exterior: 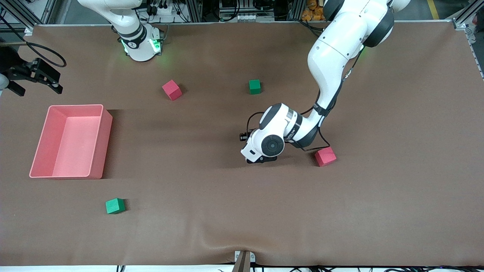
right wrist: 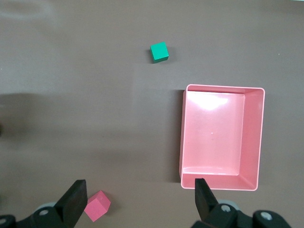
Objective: Place and upright button with both arms
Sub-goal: 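Lift the button with the left gripper and rotate it cap up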
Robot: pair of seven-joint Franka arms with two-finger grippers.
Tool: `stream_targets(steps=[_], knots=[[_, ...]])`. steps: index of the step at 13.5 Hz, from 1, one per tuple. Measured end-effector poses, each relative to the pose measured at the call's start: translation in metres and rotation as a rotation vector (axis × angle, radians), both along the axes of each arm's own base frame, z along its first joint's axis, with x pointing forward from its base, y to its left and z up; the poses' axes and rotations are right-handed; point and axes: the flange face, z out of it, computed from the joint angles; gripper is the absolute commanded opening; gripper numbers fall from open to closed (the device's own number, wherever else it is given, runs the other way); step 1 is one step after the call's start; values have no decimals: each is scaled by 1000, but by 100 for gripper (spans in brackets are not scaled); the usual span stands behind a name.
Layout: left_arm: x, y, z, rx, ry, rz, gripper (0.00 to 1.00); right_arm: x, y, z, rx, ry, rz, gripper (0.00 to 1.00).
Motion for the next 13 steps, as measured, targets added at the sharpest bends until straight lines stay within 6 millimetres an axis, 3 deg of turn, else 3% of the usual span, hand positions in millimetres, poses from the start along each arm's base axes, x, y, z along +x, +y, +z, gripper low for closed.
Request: stream_targets(steps=[3, 6, 10, 13], knots=[[-1, 1, -7, 3, 7, -5, 35, -1, -2, -1, 0, 8, -4, 100], [1, 3, -8, 0, 4, -11, 0, -1, -3, -1, 0, 14, -5, 100], [4, -1, 0, -12, -12, -12, 0, -2, -4, -2, 0, 17, -7, 100], [9, -8, 23, -20, -38, 18, 0, -3, -4, -3, -1, 31, -8, 100]])
